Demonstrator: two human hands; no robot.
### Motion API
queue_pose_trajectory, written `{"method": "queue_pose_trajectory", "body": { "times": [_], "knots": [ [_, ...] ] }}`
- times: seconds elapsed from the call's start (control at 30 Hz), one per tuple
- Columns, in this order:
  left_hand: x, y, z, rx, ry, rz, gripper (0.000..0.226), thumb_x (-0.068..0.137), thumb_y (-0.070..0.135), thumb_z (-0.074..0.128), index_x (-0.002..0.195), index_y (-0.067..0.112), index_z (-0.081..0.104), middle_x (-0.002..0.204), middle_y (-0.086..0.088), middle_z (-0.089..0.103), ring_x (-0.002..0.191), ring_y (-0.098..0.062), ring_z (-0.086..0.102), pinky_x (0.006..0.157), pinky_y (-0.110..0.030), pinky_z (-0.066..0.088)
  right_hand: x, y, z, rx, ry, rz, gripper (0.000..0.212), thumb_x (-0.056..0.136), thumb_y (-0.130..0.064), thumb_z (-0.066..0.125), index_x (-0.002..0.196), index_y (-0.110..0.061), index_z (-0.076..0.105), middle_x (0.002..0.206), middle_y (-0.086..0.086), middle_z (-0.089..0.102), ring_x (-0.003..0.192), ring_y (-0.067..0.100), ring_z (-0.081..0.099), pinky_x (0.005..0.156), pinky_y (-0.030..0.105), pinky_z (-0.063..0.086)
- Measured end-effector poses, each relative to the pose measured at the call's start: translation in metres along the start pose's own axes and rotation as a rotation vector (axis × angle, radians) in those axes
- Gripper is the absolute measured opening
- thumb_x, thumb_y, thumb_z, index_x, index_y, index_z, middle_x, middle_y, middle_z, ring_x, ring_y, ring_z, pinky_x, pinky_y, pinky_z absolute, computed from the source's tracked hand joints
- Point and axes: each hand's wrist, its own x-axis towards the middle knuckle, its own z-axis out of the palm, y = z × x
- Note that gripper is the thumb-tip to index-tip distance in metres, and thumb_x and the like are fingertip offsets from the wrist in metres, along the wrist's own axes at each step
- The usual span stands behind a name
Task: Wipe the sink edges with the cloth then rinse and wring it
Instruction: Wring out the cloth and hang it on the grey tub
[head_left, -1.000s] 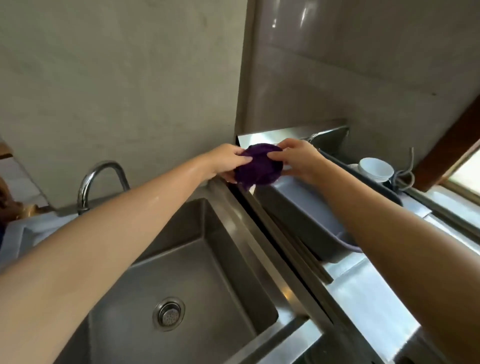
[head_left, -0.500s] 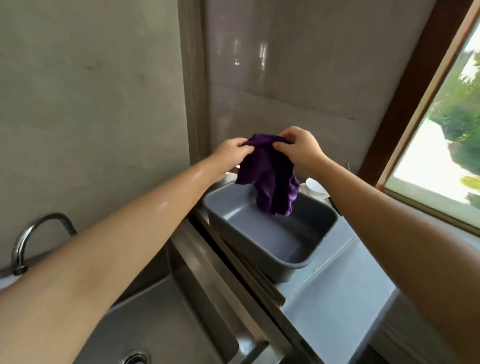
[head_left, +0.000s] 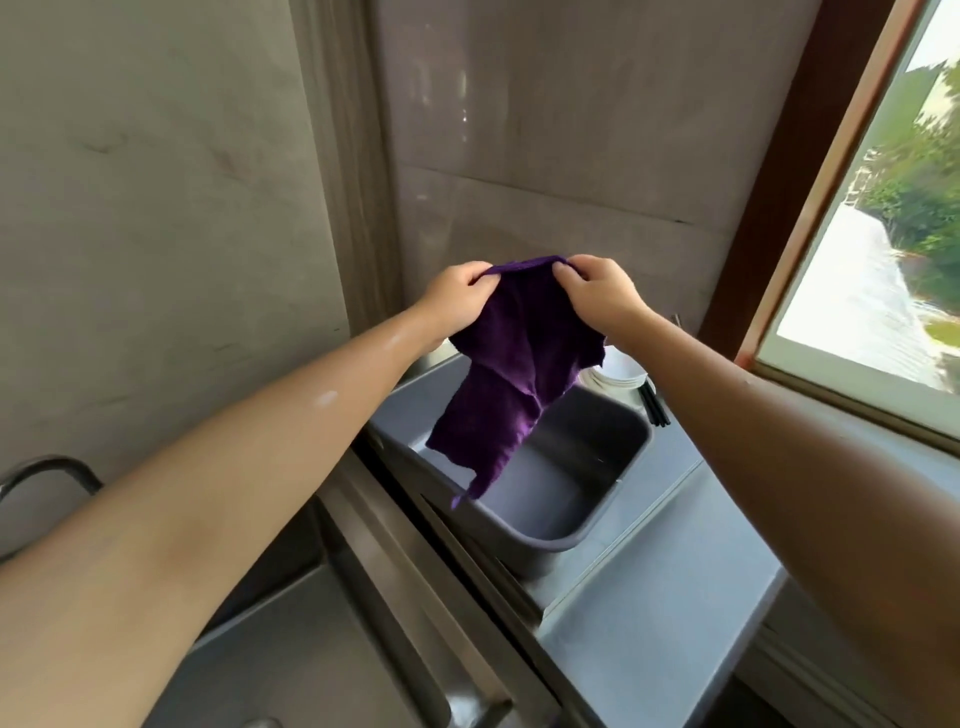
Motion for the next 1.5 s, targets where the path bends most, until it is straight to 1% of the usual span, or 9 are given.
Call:
{"method": "queue_pose_trajectory", "body": {
  "times": [0.27, 0.47, 0.63, 0.77, 0.9, 1.1, 1.23, 1.37, 1.5],
  "knots": [
    [0.022, -0.029, -0.014, 0.085, -0.042, 0.129, 0.025, 0.096, 0.03, 0.051, 0.103, 0.014, 0.07, 0.084, 0.007, 0.067, 0.069, 0.001, 0.06, 0.066, -0.016, 0.047, 0.024, 0.002, 0.002, -0.064, 0.067, -0.045, 0.038, 0.096, -0.027, 0.044, 0.058, -0.024, 0.042, 0.057, -0.006, 0.042, 0.054, 0.007, 0.039, 0.047, 0.016, 0.031],
    [0.035, -0.048, -0.036, 0.107, -0.384, 0.081, 0.005, 0.088, 0.018, 0.064, 0.084, 0.016, 0.066, 0.049, 0.014, 0.058, 0.043, 0.002, 0.049, 0.045, -0.01, 0.036, 0.034, 0.021, -0.01, -0.382, 0.21, -0.096, 0.037, 0.097, -0.036, 0.04, 0.09, -0.004, 0.056, 0.092, 0.017, 0.064, 0.086, 0.035, 0.056, 0.066, 0.033, 0.037],
    [0.056, -0.061, -0.042, -0.008, -0.261, 0.01, 0.007, 0.083, 0.017, 0.07, 0.089, 0.014, 0.07, 0.053, 0.012, 0.062, 0.049, 0.002, 0.052, 0.048, -0.012, 0.037, 0.039, 0.04, -0.004, -0.544, 0.19, 0.026, 0.043, 0.098, -0.045, 0.031, 0.096, -0.007, 0.051, 0.099, 0.023, 0.062, 0.091, 0.043, 0.058, 0.067, 0.038, 0.039],
    [0.07, -0.076, -0.045, 0.004, -0.203, -0.07, 0.016, 0.081, 0.02, 0.072, 0.094, 0.011, 0.071, 0.079, 0.002, 0.068, 0.072, -0.006, 0.062, 0.068, -0.024, 0.05, 0.037, 0.06, 0.0, -0.553, -0.035, 0.026, 0.05, 0.094, -0.049, 0.042, 0.093, -0.003, 0.061, 0.095, 0.018, 0.064, 0.09, 0.037, 0.058, 0.073, 0.038, 0.044],
    [0.069, -0.095, -0.048, 0.049, -0.165, -0.14, 0.023, 0.082, 0.015, 0.071, 0.104, 0.008, 0.07, 0.088, -0.004, 0.068, 0.084, -0.015, 0.063, 0.081, -0.032, 0.054, 0.028, 0.07, 0.004, -0.556, -0.347, -0.014, 0.047, 0.09, -0.048, 0.051, 0.059, -0.012, 0.049, 0.061, 0.004, 0.047, 0.06, 0.018, 0.044, 0.056, 0.028, 0.035],
    [0.061, -0.111, -0.041, -0.109, -0.269, -0.27, 0.02, 0.08, 0.005, 0.071, 0.098, 0.013, 0.071, 0.071, 0.0, 0.072, 0.06, -0.009, 0.068, 0.061, -0.021, 0.059, 0.018, 0.087, 0.003, -0.454, -0.567, 0.153, 0.034, 0.088, -0.046, 0.057, 0.063, -0.023, 0.056, 0.072, 0.002, 0.053, 0.068, 0.014, 0.048, 0.066, 0.026, 0.039],
    [0.054, -0.117, -0.039, -0.072, -0.384, -0.273, 0.01, 0.078, 0.01, 0.072, 0.087, 0.014, 0.073, 0.074, 0.001, 0.072, 0.065, -0.01, 0.068, 0.065, -0.022, 0.059, 0.011, 0.099, 0.011, -0.423, -0.469, 0.25, 0.036, 0.093, -0.042, 0.05, 0.065, -0.022, 0.059, 0.074, 0.004, 0.057, 0.073, 0.023, 0.055, 0.072, 0.033, 0.047],
    [0.043, -0.117, -0.026, -0.173, -0.35, -0.325, 0.007, 0.082, 0.007, 0.068, 0.087, 0.012, 0.07, 0.066, 0.003, 0.071, 0.059, -0.007, 0.066, 0.056, -0.019, 0.057, 0.007, 0.092, 0.026, -0.447, -0.288, 0.311, 0.046, 0.097, -0.037, 0.044, 0.057, -0.016, 0.05, 0.057, 0.003, 0.049, 0.06, 0.025, 0.053, 0.055, 0.027, 0.042],
    [0.023, -0.111, 0.01, -0.193, -0.285, -0.294, 0.01, 0.084, 0.003, 0.066, 0.089, 0.012, 0.067, 0.077, -0.006, 0.065, 0.065, -0.014, 0.062, 0.06, -0.023, 0.058, 0.008, 0.071, 0.044, 0.144, -0.128, 0.596, 0.028, 0.097, -0.018, 0.044, 0.075, -0.002, 0.051, 0.064, 0.011, 0.053, 0.041, 0.021, 0.059, 0.031, 0.024, 0.048]
  ]
}}
